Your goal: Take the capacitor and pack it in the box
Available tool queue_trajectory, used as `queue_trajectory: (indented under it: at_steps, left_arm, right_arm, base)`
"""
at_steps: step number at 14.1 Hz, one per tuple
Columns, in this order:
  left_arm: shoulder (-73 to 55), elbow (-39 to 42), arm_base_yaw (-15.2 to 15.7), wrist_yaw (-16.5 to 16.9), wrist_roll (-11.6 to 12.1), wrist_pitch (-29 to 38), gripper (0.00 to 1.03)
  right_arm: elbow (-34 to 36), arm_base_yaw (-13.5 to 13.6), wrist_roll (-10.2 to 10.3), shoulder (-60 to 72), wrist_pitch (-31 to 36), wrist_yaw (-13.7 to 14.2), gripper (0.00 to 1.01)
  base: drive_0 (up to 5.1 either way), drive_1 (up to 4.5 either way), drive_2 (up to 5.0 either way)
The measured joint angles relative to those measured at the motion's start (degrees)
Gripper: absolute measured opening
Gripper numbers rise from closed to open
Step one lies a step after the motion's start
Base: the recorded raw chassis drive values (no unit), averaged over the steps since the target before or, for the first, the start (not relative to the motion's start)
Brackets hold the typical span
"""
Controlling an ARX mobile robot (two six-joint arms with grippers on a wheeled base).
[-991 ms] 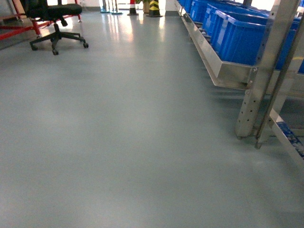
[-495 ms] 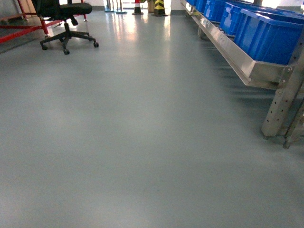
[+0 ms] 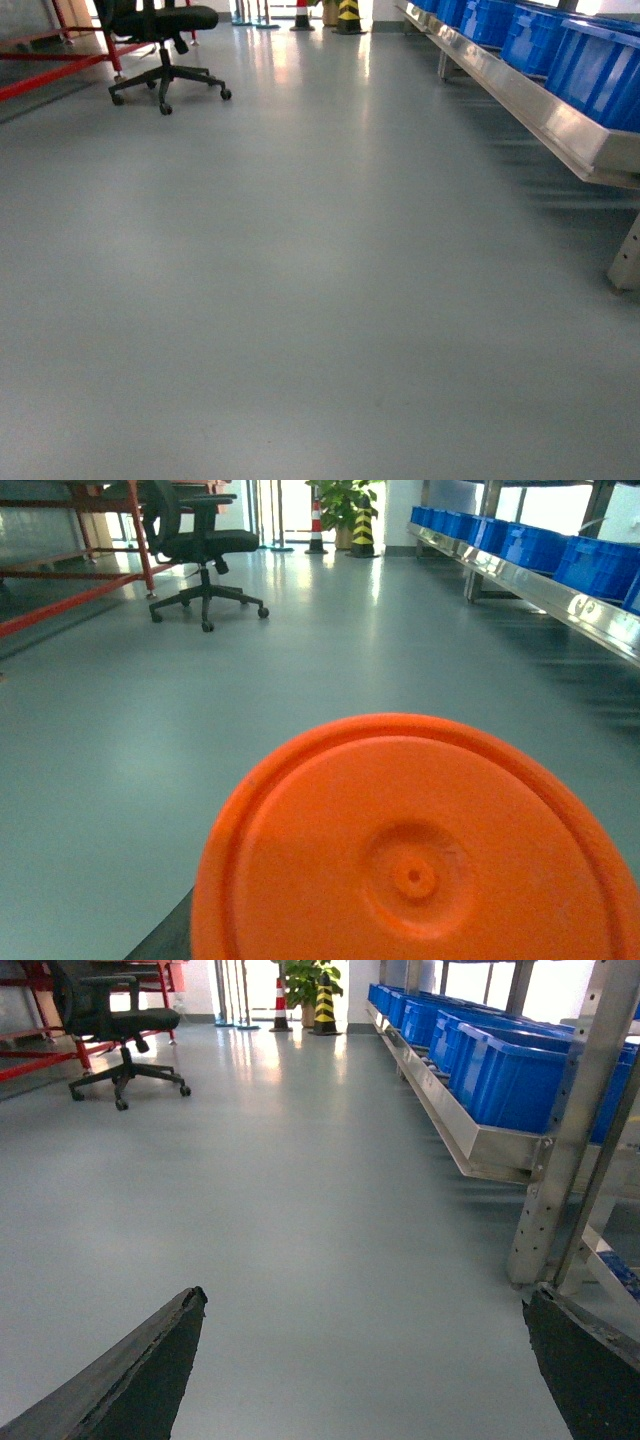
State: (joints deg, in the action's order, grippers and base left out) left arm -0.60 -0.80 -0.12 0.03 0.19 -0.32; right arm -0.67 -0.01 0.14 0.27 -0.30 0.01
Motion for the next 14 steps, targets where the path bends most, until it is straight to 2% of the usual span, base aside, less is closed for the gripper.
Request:
queue_trajectory:
  at_steps: [14]
  left_arm:
    - [0.0, 0.0, 0.0, -0.2, 0.0, 0.0, 0.43]
  right_arm:
    - [0.0, 0.0, 0.0, 0.0, 0.13, -0.02, 0.98]
  base:
    - [-5.0, 2.46, 2.5]
